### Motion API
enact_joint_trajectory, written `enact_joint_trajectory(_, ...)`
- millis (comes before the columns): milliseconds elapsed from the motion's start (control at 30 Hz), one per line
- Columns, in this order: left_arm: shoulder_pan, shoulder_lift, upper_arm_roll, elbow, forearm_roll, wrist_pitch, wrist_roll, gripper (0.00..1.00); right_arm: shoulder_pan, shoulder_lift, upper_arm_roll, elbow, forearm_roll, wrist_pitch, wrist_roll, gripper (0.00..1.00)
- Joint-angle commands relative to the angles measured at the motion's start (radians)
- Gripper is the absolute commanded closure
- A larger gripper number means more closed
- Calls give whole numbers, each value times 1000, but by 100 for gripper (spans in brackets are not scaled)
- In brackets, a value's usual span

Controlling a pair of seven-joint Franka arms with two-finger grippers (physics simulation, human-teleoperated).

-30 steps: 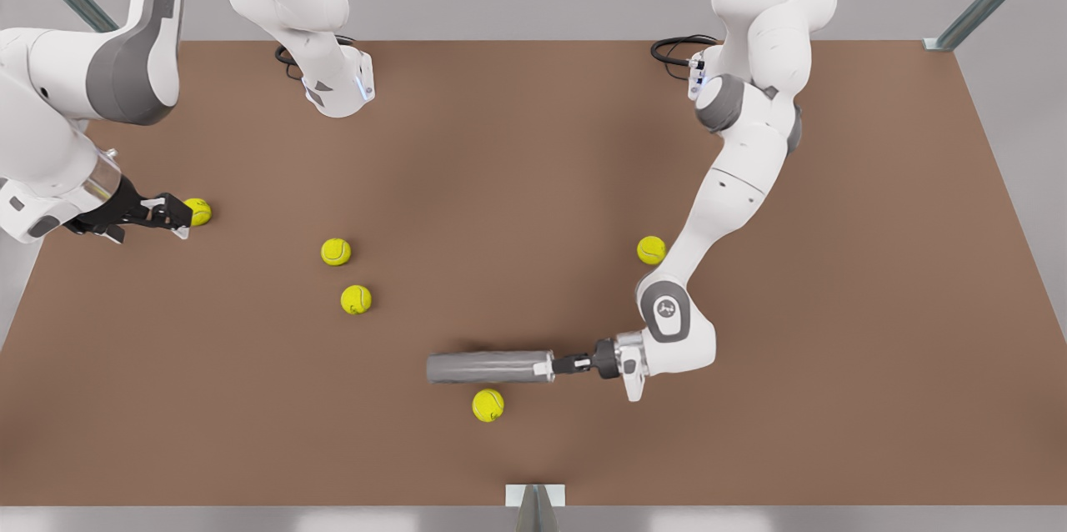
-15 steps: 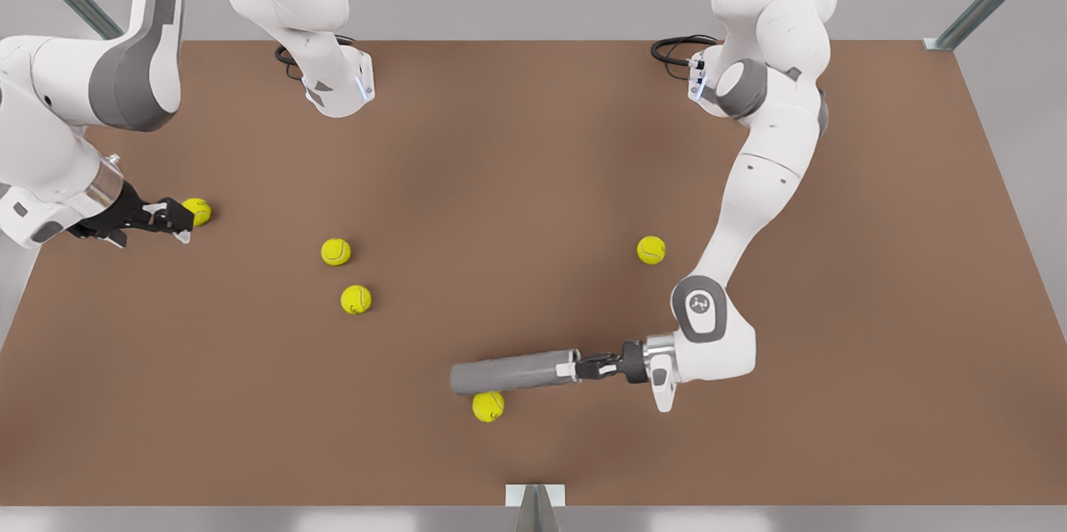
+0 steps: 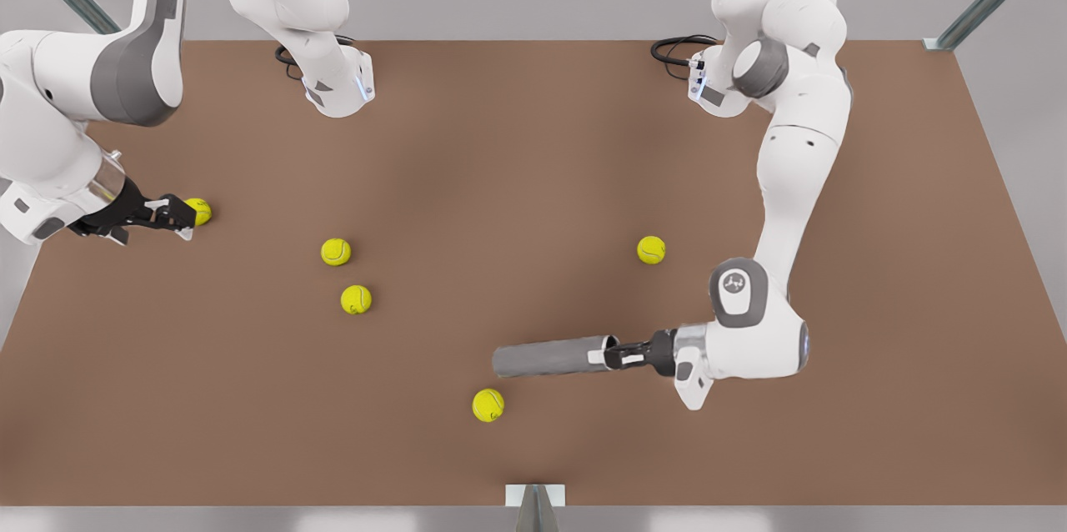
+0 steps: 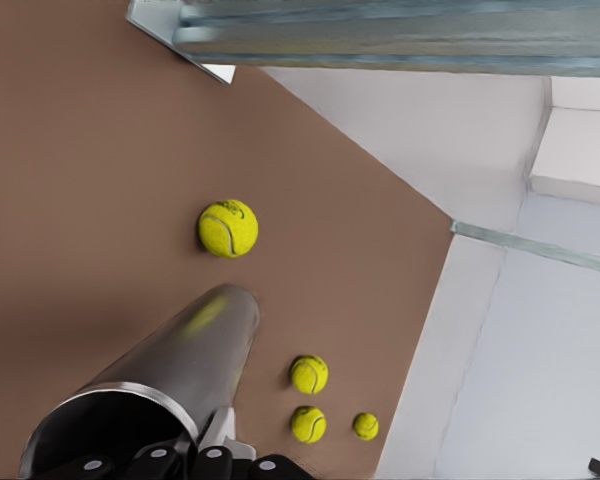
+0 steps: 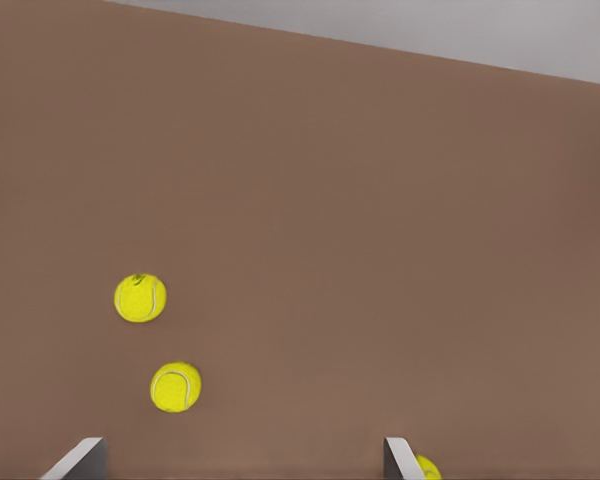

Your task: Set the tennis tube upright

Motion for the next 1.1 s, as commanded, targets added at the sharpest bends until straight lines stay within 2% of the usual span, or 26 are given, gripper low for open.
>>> enact_joint_trajectory(0,1,-8,0,-7,33,1,1,79,3,0,1,0,0,0,1,0)
enact_joint_trajectory(167,67,-193,1,-222,95,-6,-32,79,1,-3,1,2,0,-3,-1,0)
enact_joint_trajectory(533,94,-259,0,-228,236,-91,-86,79,-14,0,-2,0,-2,-3,-1,0)
enact_joint_trajectory(1067,90,-361,-5,-225,701,-275,-134,79,-5,-6,8,-11,0,-48,-2,0)
